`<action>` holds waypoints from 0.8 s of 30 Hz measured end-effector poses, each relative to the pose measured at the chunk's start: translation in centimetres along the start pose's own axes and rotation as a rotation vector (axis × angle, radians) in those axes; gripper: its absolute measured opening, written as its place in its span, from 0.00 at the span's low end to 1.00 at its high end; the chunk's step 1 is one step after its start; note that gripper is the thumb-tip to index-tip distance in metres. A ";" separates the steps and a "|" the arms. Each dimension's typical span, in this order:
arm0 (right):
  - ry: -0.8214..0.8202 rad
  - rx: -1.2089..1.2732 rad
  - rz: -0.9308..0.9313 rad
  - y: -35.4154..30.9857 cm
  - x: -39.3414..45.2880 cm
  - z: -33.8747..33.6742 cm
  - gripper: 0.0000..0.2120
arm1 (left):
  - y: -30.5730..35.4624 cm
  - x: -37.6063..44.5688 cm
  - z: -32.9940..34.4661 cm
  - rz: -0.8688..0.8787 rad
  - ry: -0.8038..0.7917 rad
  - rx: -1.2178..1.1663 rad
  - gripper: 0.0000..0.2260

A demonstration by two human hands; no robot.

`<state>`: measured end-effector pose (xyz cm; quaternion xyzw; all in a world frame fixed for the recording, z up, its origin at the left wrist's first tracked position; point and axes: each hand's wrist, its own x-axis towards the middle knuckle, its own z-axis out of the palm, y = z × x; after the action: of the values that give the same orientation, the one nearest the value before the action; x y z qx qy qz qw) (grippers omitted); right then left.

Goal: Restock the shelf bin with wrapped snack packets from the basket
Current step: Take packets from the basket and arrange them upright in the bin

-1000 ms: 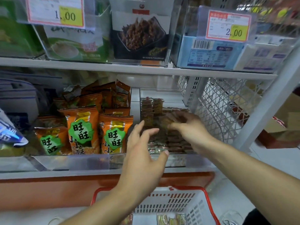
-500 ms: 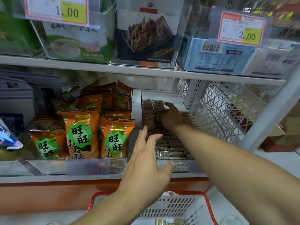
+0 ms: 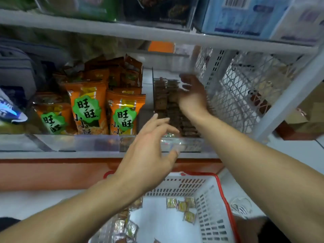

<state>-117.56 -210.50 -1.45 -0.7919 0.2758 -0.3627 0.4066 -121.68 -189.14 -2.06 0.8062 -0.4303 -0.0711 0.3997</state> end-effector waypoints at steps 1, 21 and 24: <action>0.105 0.096 -0.136 -0.8 -1.9 -0.7 0.13 | -0.3 -0.7 0.0 0.017 -0.013 0.031 0.15; -1.454 -0.676 -0.118 29.3 -37.4 3.4 0.29 | -23.2 -18.1 15.5 -0.287 -1.240 0.662 0.35; -1.410 -0.697 -0.157 29.2 -38.3 4.7 0.21 | -24.3 -18.4 18.7 -0.271 -1.295 0.726 0.34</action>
<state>-140.35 -195.45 -41.42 -0.9339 -0.0060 0.3045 0.1873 -126.18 -178.67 -36.00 0.7304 -0.4727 -0.4330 -0.2359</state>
